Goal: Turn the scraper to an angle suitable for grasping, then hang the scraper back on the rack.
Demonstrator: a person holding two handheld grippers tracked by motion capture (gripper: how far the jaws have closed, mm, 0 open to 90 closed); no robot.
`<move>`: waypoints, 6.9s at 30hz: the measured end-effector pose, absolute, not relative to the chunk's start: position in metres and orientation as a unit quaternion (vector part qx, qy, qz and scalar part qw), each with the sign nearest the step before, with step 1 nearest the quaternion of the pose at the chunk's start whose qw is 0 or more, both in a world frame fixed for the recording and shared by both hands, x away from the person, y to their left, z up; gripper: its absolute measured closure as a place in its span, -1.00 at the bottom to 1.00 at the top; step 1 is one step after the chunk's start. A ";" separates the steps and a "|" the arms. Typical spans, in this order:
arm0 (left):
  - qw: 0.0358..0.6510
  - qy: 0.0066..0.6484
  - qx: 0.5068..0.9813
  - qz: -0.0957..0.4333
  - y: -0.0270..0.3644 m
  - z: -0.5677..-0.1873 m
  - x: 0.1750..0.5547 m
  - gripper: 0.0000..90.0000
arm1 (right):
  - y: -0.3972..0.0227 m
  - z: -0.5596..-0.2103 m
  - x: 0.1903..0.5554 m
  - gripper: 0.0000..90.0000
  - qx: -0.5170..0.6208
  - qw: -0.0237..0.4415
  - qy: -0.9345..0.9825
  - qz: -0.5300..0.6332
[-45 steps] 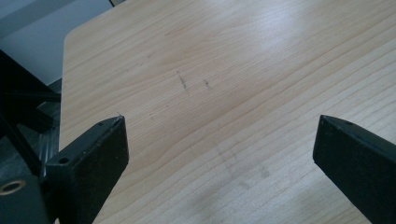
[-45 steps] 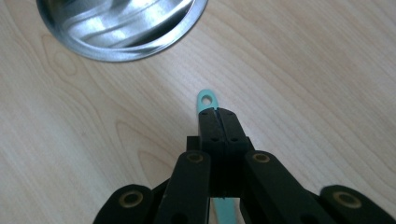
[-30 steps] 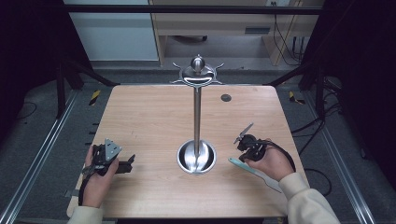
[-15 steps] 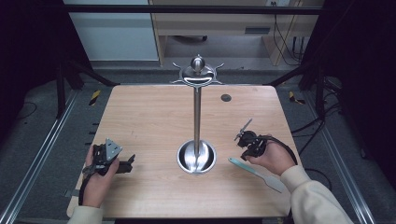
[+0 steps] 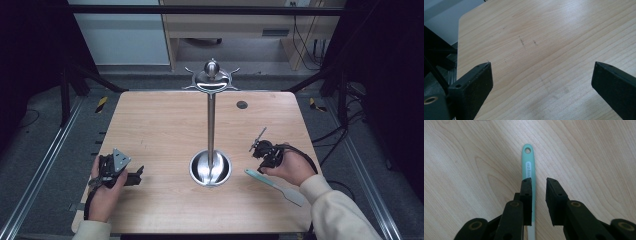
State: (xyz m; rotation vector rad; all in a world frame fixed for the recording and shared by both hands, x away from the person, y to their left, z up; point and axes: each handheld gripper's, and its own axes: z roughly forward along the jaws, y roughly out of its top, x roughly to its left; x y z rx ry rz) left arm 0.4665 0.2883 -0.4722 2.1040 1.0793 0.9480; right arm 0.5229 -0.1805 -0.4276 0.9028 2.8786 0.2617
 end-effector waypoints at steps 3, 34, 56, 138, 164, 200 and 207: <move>0.294 0.405 0.789 0.356 0.288 -0.472 0.466 -0.93 | -0.180 -0.433 0.523 0.66 0.300 0.049 0.949 0.084; 0.285 0.401 0.794 0.358 0.286 -0.473 0.466 -0.92 | -0.169 -0.457 0.525 0.52 0.298 0.038 0.952 0.059; 0.281 0.395 0.799 0.357 0.284 -0.474 0.466 -0.92 | -0.166 -0.464 0.530 0.52 0.308 0.026 0.949 0.063; 0.277 0.391 0.803 0.356 0.284 -0.475 0.466 -0.93 | -0.181 -0.316 0.534 0.66 0.323 0.132 0.887 0.303; 0.287 0.420 0.779 0.366 0.297 -0.470 0.467 -0.93 | -0.204 -0.282 0.517 0.65 0.360 0.173 0.817 0.416; 0.281 0.426 0.777 0.368 0.300 -0.471 0.465 -0.93 | -0.190 -0.236 0.475 0.65 0.284 0.195 0.765 0.544; 0.278 0.423 0.779 0.370 0.300 -0.471 0.466 -0.93 | -0.186 -0.229 0.467 0.65 0.271 0.198 0.760 0.557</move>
